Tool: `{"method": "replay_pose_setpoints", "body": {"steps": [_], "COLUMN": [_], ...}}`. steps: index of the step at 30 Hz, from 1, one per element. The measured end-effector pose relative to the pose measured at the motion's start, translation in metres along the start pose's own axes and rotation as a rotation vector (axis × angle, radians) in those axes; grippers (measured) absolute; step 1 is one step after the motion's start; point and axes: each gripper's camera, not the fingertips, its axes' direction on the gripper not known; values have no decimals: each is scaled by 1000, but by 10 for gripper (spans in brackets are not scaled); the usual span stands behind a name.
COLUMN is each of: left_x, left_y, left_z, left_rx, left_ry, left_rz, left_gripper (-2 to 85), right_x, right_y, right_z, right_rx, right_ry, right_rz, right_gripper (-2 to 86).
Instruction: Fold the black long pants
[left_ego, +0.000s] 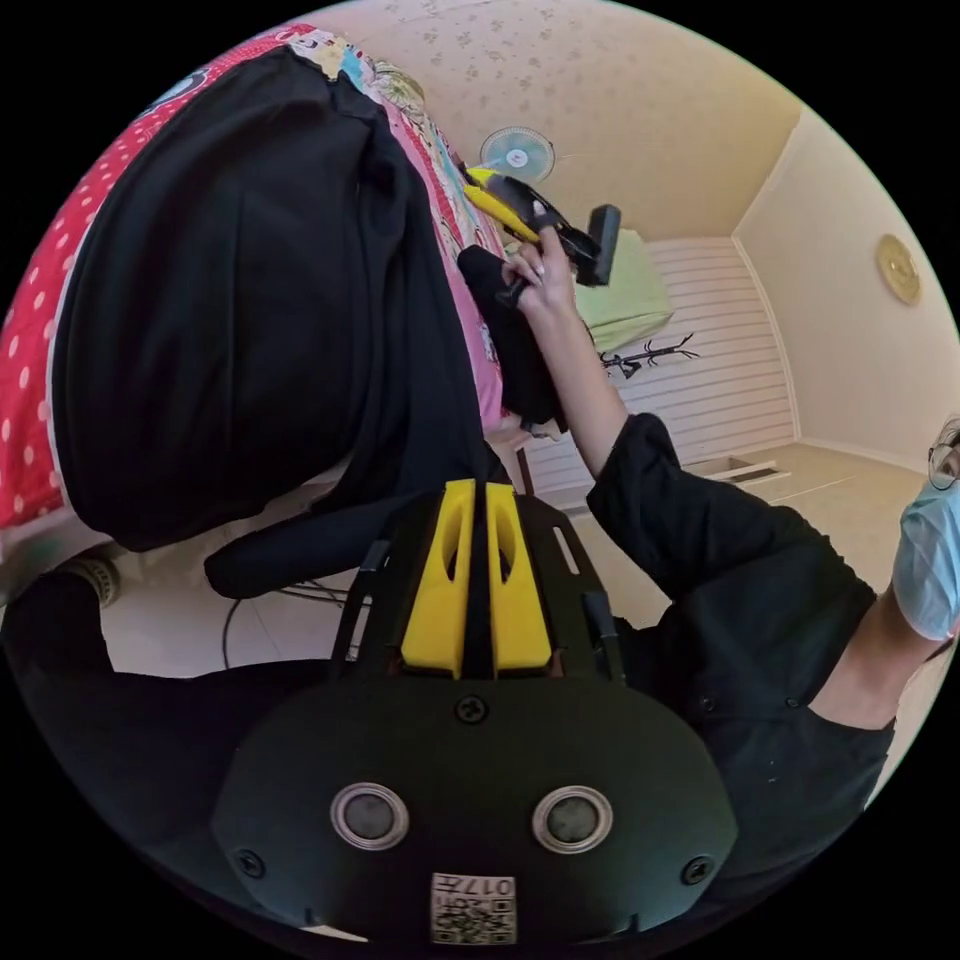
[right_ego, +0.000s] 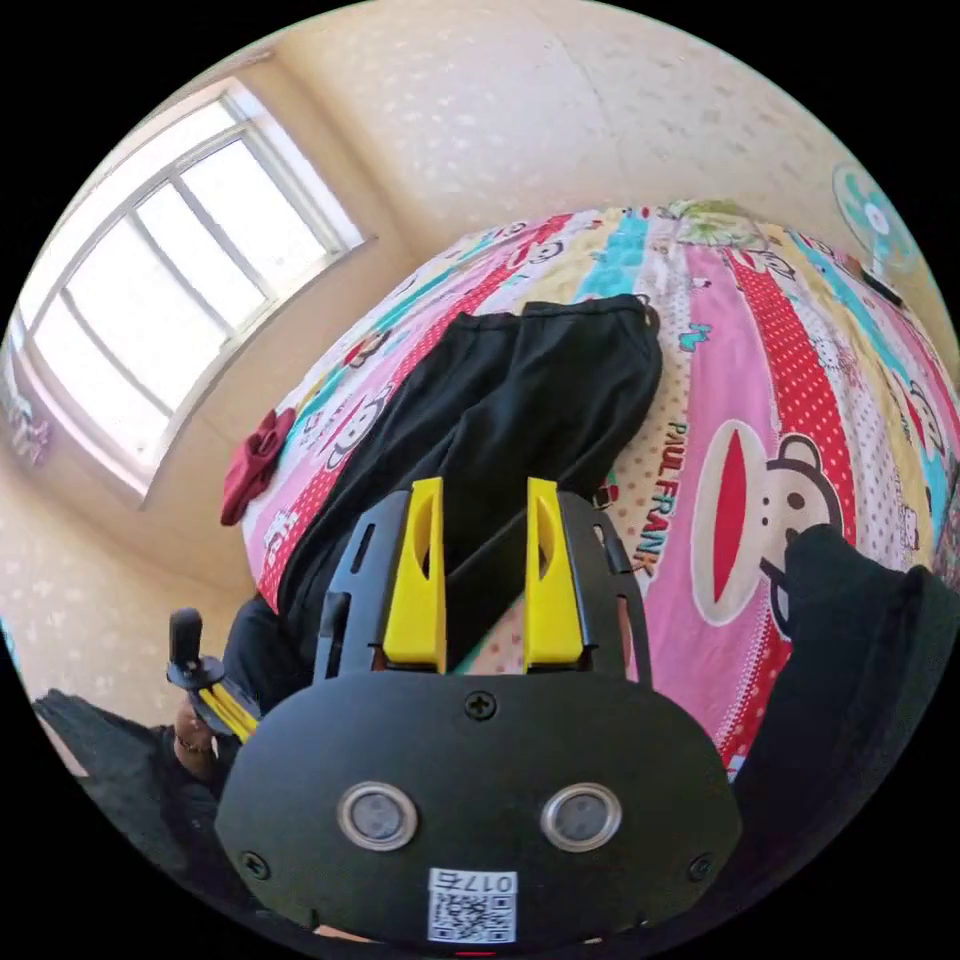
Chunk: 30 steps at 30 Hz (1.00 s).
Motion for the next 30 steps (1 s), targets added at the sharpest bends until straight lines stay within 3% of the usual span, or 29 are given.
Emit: {"method": "replay_pose_setpoints", "body": {"steps": [5,10,16,20,24,28,30], "left_x": [4,2,-11,-22,-25,-28,-24], "left_y": [-1,2,9,21,33,49,57], "left_z": [-15,-30,-51,-67,-88,-111,-120], "left_rx": [-4,30,79,153,213,247,268], "left_ry": [37,135,155,203,190,7,-100], "left_rz": [-8,-18,-65,-120,-153,-255,-293], "left_gripper": [2,3,1,-1,-1,1,2], "right_x": [104,134,54,-50,-113,-146,-147], "right_y": [-70,-79,-117,-166,-190,-179,-164], "right_z": [35,75,37,47,93,168,171], "right_rx": [119,-3,180,180,125,-42,-38], "right_ry": [-10,56,-23,-103,-250,-226,-291], "right_rz": [482,610,317,68,10,-1,15], "right_gripper": [130,46,17,13,17,27,30]}}
